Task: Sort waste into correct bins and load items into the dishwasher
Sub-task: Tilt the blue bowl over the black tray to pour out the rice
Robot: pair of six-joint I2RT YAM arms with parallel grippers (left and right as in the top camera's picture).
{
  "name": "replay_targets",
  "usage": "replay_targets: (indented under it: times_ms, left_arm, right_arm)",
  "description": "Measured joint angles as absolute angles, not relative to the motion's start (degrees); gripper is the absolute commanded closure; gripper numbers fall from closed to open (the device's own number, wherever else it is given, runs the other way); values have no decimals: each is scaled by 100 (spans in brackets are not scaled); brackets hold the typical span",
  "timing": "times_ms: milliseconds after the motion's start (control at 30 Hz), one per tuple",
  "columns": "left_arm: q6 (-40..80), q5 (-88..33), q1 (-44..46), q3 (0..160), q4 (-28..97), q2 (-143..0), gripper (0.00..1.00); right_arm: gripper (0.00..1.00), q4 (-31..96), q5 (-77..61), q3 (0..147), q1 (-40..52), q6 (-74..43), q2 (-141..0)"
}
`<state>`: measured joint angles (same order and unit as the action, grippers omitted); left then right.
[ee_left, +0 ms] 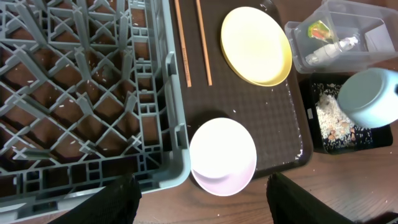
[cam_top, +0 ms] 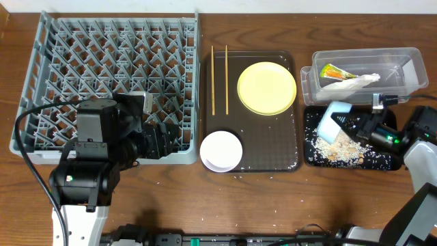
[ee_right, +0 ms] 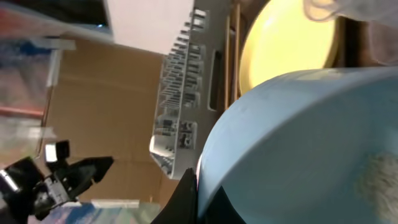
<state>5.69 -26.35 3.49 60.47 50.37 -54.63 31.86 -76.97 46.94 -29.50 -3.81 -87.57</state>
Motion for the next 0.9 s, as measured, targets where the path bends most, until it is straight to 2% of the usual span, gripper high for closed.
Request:
replay_targets:
  times_ms: [400, 500, 900]
  left_arm:
    - [572, -2635, 349, 6047, 5037, -5463, 33]
    - [569, -2635, 349, 6047, 5037, -5463, 33]
    - [569, -2635, 349, 6047, 5037, -5463, 32]
  right_arm:
    - [99, 3245, -7828, 4689, -2939, -95, -8759]
    - [99, 3258, -7540, 4689, -2928, -325, -8764]
    - [99, 3168, -8578, 4689, -2906, 220, -8761]
